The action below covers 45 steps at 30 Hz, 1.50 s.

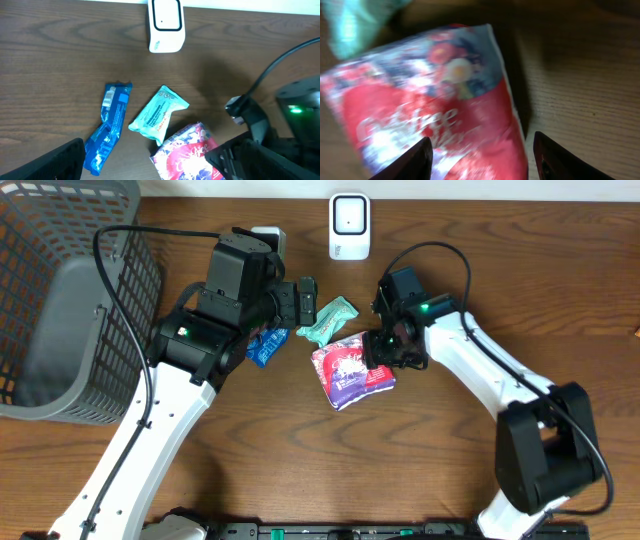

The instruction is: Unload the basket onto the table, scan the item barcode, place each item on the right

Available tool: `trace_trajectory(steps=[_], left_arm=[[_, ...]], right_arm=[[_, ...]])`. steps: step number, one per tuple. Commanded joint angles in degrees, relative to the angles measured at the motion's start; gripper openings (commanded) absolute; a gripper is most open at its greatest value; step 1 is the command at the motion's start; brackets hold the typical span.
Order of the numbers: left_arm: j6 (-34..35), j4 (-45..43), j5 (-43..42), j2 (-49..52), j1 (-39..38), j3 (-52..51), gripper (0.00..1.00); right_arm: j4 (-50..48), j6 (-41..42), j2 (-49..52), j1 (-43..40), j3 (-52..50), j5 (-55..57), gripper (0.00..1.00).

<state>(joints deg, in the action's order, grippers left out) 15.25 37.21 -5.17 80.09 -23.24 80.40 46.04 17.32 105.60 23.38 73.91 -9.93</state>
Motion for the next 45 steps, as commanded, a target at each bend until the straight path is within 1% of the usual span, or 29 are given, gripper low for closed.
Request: trace_trajectory(steps=[1, 6, 7, 11, 13, 16, 18, 22, 29, 32, 36, 40, 45], left_arm=[[0.28, 0.09, 0.72, 0.17, 0.20, 1.09, 0.98], [0.28, 0.11, 0.72, 0.17, 0.20, 1.09, 0.98], [0.28, 0.09, 0.74, 0.17, 0.20, 1.09, 0.98], [0.28, 0.11, 0.72, 0.17, 0.20, 1.09, 0.98], [0.28, 0.11, 0.72, 0.17, 0.20, 1.09, 0.98], [0.28, 0.11, 0.74, 0.17, 0.20, 1.09, 0.98], [0.28, 0.09, 0.72, 0.17, 0.20, 1.09, 0.98], [0.28, 0.09, 0.72, 0.17, 0.20, 1.09, 0.98], [0.28, 0.11, 0.74, 0.17, 0.20, 1.09, 0.98], [0.28, 0.09, 0.74, 0.17, 0.20, 1.09, 0.98], [0.28, 0.11, 0.72, 0.17, 0.20, 1.09, 0.98], [0.28, 0.11, 0.74, 0.17, 0.20, 1.09, 0.98], [0.28, 0.11, 0.74, 0.17, 0.20, 1.09, 0.98]], right_arm=[[-0.04, 1.53, 2.45, 0.24, -0.42, 1.81, 0.60], [-0.02, 1.51, 4.24, 0.28, -0.55, 1.49, 0.60], [0.00, 1.51, 4.24, 0.20, -0.55, 1.68, 0.57], [0.09, 1.79, 4.15, -0.96, -0.50, 2.80, 0.39], [1.05, 3.93, 4.15, -2.36, -0.50, 5.22, 0.34], [3.58, 4.74, 4.02, -5.55, -0.50, 8.70, 0.22], [5.49, 4.74, 4.00, -7.89, -0.48, 10.60, 0.18], [7.87, 4.35, 3.34, -12.61, -0.28, 13.90, 0.21], [10.38, 0.13, -1.14, -18.58, 2.99, 14.38, 0.38], [11.06, 0.15, -3.61, -19.67, 4.72, 14.34, 0.45], [11.93, 0.11, -6.56, -19.54, 6.03, 14.34, 0.52], [12.26, -0.24, -9.79, -19.54, 6.03, 12.41, 0.53], [11.21, -1.77, -14.34, -19.08, 6.03, 3.50, 0.52]])
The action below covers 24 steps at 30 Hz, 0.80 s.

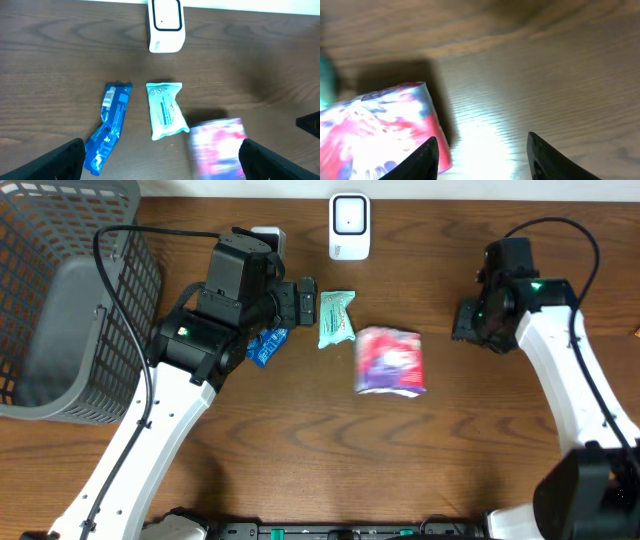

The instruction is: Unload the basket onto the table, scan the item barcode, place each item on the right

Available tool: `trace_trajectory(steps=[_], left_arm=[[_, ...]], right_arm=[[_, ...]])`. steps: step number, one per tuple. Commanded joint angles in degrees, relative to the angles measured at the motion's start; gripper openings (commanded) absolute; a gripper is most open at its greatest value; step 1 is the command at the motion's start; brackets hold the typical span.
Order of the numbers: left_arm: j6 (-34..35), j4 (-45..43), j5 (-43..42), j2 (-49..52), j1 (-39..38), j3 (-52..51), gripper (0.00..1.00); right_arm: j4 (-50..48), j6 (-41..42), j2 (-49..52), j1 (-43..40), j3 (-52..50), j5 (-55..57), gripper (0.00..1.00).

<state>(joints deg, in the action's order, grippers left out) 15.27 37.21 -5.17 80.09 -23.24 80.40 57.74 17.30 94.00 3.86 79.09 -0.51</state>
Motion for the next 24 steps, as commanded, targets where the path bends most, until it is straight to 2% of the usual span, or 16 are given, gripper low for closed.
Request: trace_trajectory(steps=[1, 8, 13, 24], left_arm=[[0.26, 0.09, 0.72, 0.17, 0.20, 1.09, 0.98], [0.26, 0.11, 0.74, 0.17, 0.20, 1.09, 0.98], [0.26, 0.09, 0.72, 0.17, 0.20, 1.09, 0.98], [0.26, 0.09, 0.74, 0.17, 0.20, 1.09, 0.98]], right_arm=[[-0.85, -1.75, -3.43, 0.85, 0.85, -7.19, 0.52], [-2.73, -1.68, -3.82, 8.28, 0.83, -8.44, 0.52], [-3.74, 1.33, -1.33, 14.16, 0.81, -4.52, 0.50], [-2.64, 2.40, 10.12, 17.90, 0.72, -4.94, 0.10]])
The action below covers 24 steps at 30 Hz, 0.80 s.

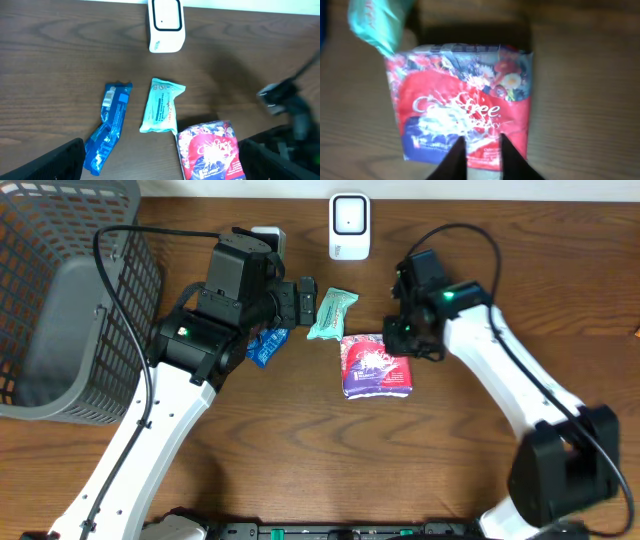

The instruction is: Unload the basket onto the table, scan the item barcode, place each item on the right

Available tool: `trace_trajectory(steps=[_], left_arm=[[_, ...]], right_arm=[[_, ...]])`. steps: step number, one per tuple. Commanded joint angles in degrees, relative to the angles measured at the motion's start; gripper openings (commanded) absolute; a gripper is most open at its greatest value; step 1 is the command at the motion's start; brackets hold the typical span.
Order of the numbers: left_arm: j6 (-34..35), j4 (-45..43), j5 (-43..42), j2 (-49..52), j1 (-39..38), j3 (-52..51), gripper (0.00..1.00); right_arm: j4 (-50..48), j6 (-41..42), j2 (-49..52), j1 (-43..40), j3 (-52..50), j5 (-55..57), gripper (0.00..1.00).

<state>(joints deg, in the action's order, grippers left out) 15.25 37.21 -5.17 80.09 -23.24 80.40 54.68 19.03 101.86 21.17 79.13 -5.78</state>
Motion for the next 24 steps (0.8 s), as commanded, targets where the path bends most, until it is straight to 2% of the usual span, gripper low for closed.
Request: trace_trajectory(steps=[1, 3, 12, 24], left_arm=[[0.28, 0.11, 0.72, 0.17, 0.20, 1.09, 0.98], [0.28, 0.11, 0.72, 0.17, 0.20, 1.09, 0.98], [0.28, 0.09, 0.74, 0.17, 0.20, 1.09, 0.98], [0.28, 0.11, 0.72, 0.17, 0.20, 1.09, 0.98]], right_arm=[[0.61, 0.68, 3.21, 0.57, 0.68, 0.35, 0.05], [1.29, 0.68, 5.14, 0.37, 0.68, 0.81, 0.01], [5.44, 0.70, 9.86, 0.11, 0.68, 9.84, 0.01], [7.89, 0.68, 10.80, -4.83, 0.31, 14.51, 0.01]])
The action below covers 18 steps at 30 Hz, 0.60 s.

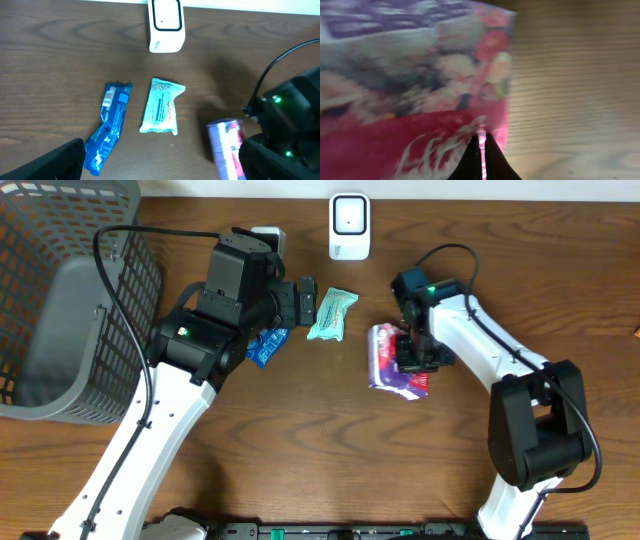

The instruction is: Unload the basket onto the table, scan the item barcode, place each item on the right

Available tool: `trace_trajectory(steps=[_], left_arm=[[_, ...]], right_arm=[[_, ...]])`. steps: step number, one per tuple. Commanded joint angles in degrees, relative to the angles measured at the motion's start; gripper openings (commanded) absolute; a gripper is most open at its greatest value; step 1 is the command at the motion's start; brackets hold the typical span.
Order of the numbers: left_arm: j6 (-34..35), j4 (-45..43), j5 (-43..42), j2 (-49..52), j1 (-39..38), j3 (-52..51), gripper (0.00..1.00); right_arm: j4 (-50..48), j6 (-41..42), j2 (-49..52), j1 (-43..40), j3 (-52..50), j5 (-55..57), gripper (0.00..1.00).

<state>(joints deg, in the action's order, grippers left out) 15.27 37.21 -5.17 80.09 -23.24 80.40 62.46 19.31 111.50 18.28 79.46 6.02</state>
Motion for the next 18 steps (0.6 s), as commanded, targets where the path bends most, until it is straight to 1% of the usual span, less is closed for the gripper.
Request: trace_trajectory(steps=[1, 5, 11, 18], left_arm=[[0.26, 0.09, 0.74, 0.17, 0.20, 1.09, 0.98], [0.26, 0.11, 0.72, 0.17, 0.20, 1.09, 0.98], [0.26, 0.09, 0.72, 0.17, 0.20, 1.09, 0.98], [0.26, 0.09, 0.74, 0.17, 0.20, 1.09, 0.98]], right_arm=[[0.04, 0.39, 1.16, -2.51, -0.28, 2.73, 0.01], [-0.22, 0.39, 1.16, -4.87, -1.77, 2.91, 0.03], [-0.55, 0.37, 1.16, -8.13, -2.86, 2.14, 0.01], [0.13, -1.79, -1.46, -7.98, -0.33, -2.56, 0.01]])
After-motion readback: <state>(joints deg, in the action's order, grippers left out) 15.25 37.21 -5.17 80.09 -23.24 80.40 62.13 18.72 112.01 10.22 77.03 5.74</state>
